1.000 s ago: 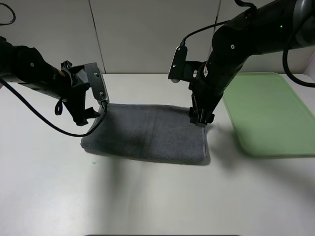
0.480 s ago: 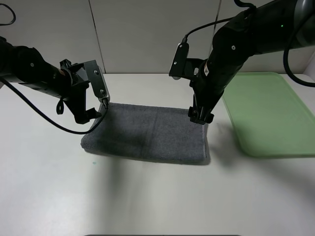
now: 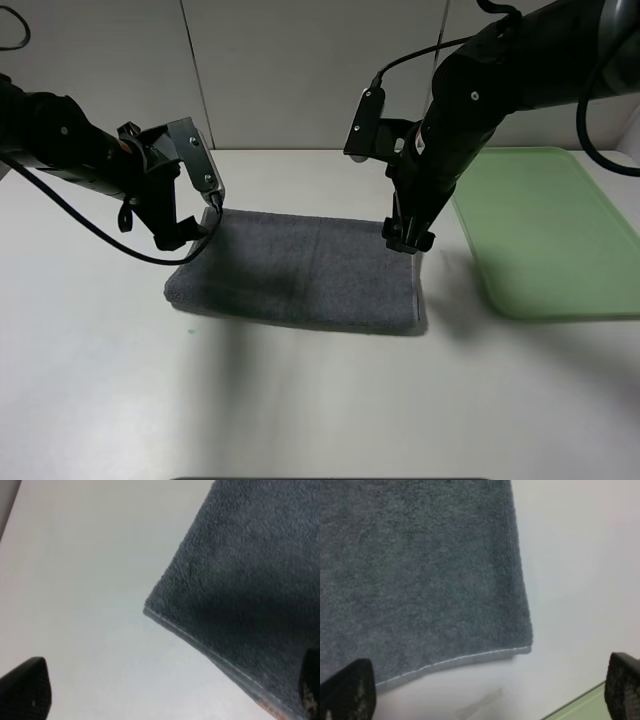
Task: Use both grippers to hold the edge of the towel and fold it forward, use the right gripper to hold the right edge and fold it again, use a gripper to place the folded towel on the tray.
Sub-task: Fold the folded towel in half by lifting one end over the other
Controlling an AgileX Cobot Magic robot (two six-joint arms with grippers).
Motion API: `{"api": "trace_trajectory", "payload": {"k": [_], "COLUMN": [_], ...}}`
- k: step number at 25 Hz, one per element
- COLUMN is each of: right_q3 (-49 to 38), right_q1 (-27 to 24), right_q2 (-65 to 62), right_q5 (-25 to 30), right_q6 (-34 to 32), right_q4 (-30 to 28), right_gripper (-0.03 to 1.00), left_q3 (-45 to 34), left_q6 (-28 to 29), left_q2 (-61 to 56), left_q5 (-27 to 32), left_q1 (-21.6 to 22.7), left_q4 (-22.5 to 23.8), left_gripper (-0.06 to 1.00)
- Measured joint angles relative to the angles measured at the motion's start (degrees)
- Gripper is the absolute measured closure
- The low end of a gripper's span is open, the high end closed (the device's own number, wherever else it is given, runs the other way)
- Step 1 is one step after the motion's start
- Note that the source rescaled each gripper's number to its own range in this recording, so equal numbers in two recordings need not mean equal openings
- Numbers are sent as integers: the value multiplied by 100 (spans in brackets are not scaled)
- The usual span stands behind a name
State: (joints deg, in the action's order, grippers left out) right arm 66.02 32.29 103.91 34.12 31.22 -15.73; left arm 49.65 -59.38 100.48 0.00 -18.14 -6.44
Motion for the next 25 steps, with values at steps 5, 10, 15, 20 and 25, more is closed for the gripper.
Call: {"api": "trace_trajectory", "payload": {"k": [5,10,15,20,25], "right_q3": [0,0,0,0,0], "right_q1": [0,0,0,0,0], "right_q2": [-243,-533,-618,-618,-618], "right_q5": [199,470,709,763,863], "right_q6": [-7,-212,-685,-1009,-1050], "right_q4": [371,974,1372,1689,2092], "right_gripper": [-3,-3,-3,-3,-3], "left_q3": [0,0,-2,-2,-2], "left_q6": [95,622,1234,2426,3368], "left_q2": [-583,-1349,-2182,-3076,-3837], "left_q5": [696,1671,2879,4096,5068], "left_q1": [7,7,7,7,7], "left_q4": [0,6,6,18,31], "left_gripper": [-6,-6,-6,-6,-6]}}
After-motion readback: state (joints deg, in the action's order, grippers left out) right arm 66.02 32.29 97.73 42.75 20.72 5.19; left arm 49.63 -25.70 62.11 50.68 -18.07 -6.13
